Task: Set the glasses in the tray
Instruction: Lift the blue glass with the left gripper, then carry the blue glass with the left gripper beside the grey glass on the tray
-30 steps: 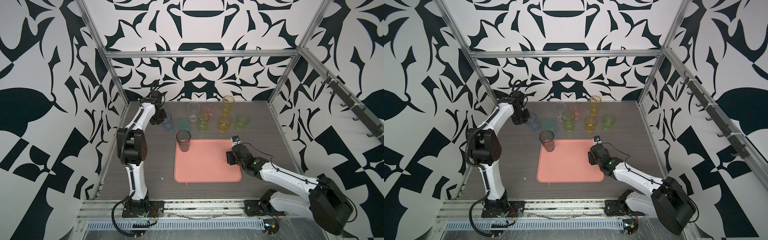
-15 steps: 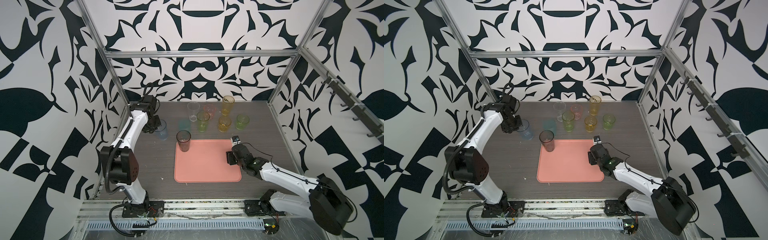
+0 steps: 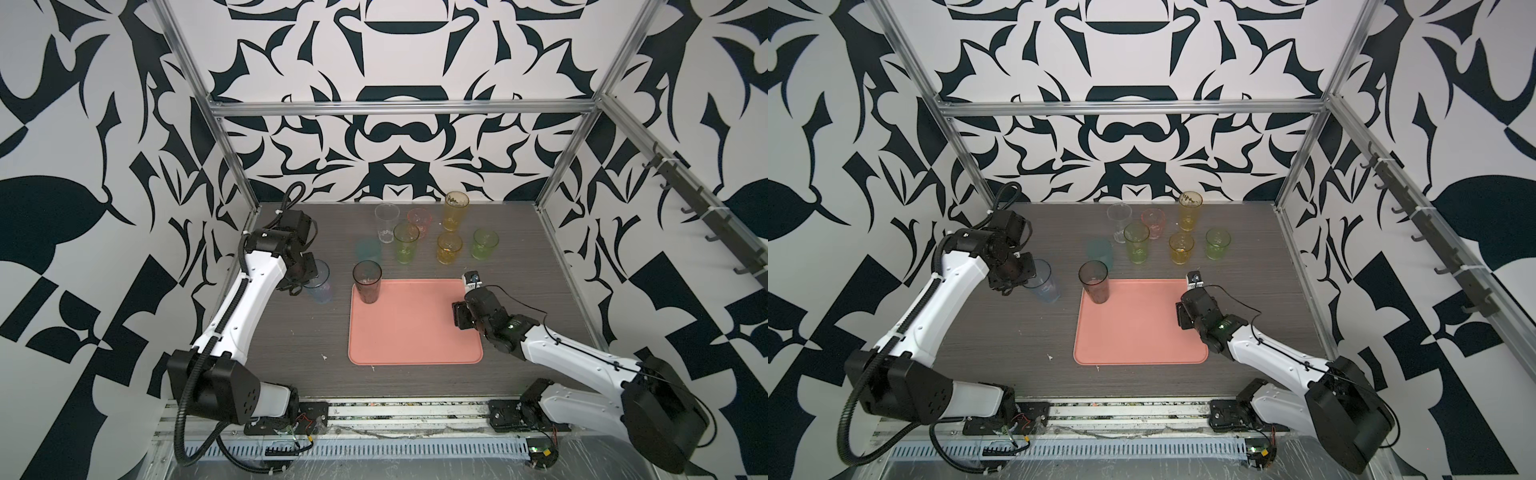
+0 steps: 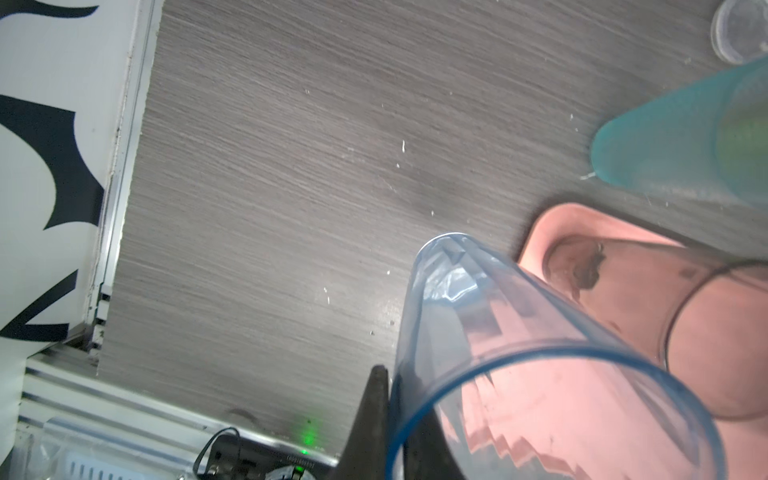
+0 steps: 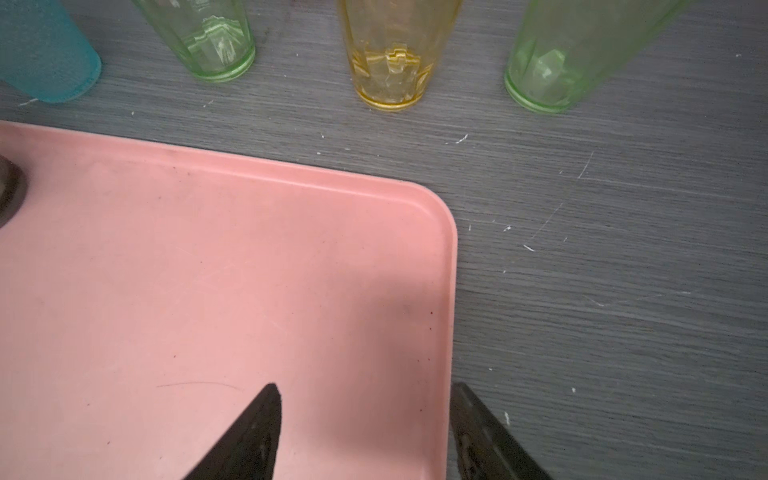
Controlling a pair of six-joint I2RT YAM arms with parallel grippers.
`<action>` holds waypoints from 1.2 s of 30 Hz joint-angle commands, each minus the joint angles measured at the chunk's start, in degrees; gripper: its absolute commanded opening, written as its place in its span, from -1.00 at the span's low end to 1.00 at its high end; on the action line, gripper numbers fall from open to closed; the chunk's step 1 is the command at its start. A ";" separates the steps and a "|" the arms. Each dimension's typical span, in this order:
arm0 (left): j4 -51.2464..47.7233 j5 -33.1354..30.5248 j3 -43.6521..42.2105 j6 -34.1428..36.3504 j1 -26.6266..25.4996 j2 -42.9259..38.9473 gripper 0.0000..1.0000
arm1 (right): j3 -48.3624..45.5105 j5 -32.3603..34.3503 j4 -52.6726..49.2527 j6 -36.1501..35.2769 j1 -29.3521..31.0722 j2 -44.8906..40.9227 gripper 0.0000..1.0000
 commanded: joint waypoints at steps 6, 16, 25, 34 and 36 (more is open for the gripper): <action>-6.57 -2.15 -3.35 -1.65 -3.73 -5.01 -1.00 | 1.35 0.60 0.42 0.26 -0.07 -0.86 0.35; -8.13 -3.87 -5.93 -5.35 -11.81 -7.22 -1.00 | 1.62 0.61 0.45 0.32 -0.03 0.02 0.35; -6.38 -3.53 -7.62 -11.44 -21.62 -5.99 -1.00 | 1.99 0.44 0.60 0.17 -0.04 0.90 0.35; -1.09 -1.94 -9.14 -15.65 -26.84 -1.34 -1.00 | 1.96 0.58 0.43 0.26 -0.08 0.66 0.35; 0.01 -1.91 -9.19 -16.13 -27.48 -0.59 -1.00 | 2.03 0.61 0.43 0.21 -0.04 0.64 0.35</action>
